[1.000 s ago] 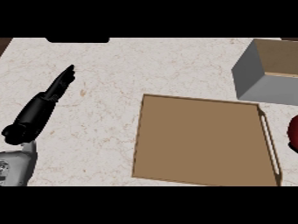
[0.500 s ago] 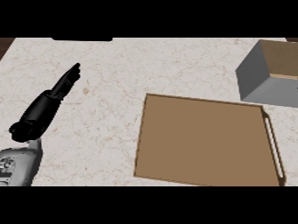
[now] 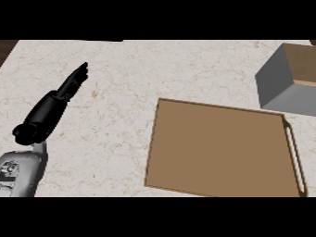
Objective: Pick the tomato from the tray and place it in the cardboard box
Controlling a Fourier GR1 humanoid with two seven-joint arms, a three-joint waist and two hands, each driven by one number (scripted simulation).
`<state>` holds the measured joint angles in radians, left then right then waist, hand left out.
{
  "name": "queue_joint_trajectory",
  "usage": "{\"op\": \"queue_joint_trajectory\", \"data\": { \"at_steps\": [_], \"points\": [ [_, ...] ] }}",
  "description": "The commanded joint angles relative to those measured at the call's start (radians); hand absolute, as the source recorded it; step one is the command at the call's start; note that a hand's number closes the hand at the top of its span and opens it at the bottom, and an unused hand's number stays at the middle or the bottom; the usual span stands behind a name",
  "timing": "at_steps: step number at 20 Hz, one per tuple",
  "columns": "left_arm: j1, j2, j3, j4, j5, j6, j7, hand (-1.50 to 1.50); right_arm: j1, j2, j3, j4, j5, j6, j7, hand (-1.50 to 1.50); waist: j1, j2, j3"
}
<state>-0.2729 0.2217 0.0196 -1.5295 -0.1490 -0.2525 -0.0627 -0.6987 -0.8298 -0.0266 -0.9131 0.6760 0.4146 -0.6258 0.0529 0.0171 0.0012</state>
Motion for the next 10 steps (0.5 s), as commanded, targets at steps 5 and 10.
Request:
{"op": "queue_joint_trajectory", "data": {
  "at_steps": [5,10],
  "points": [
    [-0.013,0.004,-0.002,0.001,0.012,-0.025,-0.006,0.0,-0.147,-0.001,0.147,0.337,0.202,-0.031,-0.124,-1.5,0.033,0.012,0.001],
    [-0.003,-0.015,-0.014,-0.054,-0.001,0.0,0.031,0.0,-0.161,-0.022,0.154,0.412,0.152,0.011,-0.373,-1.5,0.015,0.003,0.003]
  ]
}}
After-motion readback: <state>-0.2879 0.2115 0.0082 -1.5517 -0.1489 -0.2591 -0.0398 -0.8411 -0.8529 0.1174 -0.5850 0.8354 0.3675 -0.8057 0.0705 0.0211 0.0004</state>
